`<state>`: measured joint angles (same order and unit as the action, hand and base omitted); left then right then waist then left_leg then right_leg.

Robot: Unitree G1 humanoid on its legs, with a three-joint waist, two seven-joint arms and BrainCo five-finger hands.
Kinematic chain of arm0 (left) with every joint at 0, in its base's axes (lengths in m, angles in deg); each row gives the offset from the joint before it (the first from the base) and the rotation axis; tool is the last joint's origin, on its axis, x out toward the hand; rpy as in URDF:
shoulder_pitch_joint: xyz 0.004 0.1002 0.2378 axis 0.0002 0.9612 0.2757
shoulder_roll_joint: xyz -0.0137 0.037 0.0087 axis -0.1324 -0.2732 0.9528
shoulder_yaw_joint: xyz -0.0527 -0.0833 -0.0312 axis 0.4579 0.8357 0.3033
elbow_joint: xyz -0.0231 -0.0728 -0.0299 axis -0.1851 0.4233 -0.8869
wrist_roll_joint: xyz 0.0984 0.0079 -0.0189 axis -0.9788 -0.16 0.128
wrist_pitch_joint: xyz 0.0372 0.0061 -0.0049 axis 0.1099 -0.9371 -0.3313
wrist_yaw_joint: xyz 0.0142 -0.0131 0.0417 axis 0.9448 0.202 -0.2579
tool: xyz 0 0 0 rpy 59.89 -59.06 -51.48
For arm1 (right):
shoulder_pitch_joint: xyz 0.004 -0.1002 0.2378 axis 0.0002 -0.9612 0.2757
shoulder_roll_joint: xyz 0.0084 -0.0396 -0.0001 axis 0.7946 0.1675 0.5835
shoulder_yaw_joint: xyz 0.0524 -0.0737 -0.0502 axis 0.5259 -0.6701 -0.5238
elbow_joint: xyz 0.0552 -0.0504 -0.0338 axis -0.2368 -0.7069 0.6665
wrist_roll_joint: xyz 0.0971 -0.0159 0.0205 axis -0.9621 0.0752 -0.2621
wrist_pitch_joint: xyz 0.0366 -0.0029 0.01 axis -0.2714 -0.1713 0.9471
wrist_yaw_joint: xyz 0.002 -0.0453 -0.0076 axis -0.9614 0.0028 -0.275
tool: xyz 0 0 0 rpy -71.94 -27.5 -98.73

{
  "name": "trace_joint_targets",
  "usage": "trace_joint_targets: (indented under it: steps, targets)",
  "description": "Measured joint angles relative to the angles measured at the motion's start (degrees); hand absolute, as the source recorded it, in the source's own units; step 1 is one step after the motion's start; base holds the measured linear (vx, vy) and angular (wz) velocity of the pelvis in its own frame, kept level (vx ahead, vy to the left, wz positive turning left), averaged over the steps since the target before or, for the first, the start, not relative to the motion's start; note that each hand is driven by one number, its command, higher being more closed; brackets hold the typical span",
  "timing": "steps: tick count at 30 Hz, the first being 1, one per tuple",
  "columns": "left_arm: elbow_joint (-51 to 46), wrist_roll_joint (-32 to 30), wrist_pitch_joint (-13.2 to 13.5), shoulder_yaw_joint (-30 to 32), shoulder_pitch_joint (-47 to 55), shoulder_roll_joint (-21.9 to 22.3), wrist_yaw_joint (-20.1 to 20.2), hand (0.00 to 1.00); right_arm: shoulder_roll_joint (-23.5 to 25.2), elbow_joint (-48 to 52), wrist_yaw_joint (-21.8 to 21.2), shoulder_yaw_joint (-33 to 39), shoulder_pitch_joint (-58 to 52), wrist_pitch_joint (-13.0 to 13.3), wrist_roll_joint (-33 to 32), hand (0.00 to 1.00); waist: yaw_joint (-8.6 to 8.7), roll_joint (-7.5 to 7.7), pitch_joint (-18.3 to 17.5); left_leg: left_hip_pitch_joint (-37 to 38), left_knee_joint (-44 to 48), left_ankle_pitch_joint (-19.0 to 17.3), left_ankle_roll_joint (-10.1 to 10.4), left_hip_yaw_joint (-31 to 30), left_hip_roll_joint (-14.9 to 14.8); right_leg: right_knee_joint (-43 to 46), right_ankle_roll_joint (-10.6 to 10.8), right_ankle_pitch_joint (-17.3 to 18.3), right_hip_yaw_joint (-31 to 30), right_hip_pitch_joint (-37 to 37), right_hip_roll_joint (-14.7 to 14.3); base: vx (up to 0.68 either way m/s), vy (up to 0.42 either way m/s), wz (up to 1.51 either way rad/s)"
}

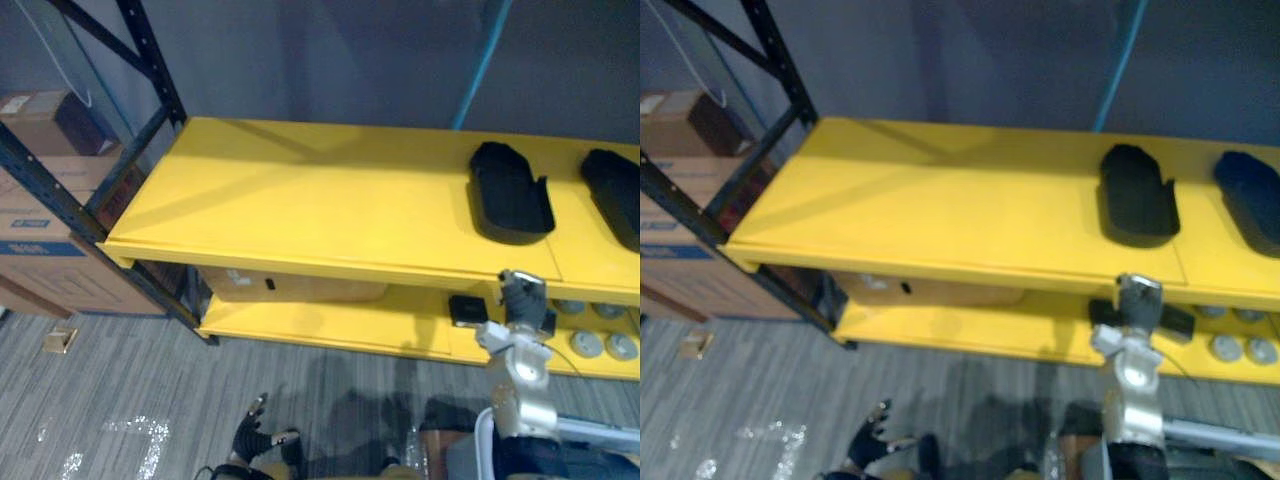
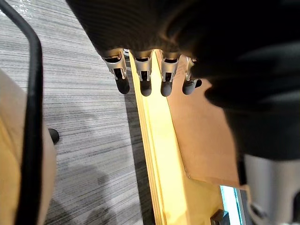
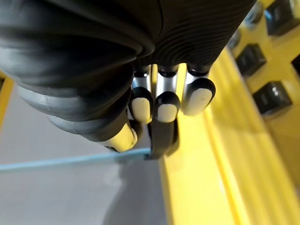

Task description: Walk over and take plastic housings, then place them on the shelf

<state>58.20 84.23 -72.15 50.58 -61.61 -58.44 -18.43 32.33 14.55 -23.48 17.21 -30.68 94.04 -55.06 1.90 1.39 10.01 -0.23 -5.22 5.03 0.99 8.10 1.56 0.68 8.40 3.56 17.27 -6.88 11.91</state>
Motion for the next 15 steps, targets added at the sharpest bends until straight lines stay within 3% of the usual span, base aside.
trace_joint_targets:
  steps: [6, 15]
  targets:
    - [0.0, 0.1, 0.1, -0.3, -0.6, 0.0, 0.0, 0.00, -4.4, -5.0, 1.3, 2.2, 6.9, -0.5, 0.5, 1.00, -1.02, -0.24, 0.8, -0.9, 0.0, 0.2, -0.2, -1.6, 0.5, 0.1, 0.7, -0.6, 1.6, -0.3, 0.2, 0.05, -0.004, 0.12]
    - [0.0, 0.6, 0.2, -0.6, -0.6, 0.1, 0.0, 0.00, -10.8, -16.1, 1.1, 2.2, 16.9, -2.2, 0.4, 1.00, -1.08, -0.62, 1.5, -0.2, 0.0, 0.2, -0.1, -2.0, 0.5, 0.9, 0.7, -0.6, 1.7, -0.4, 0.2, 0.00, -0.002, 0.01]
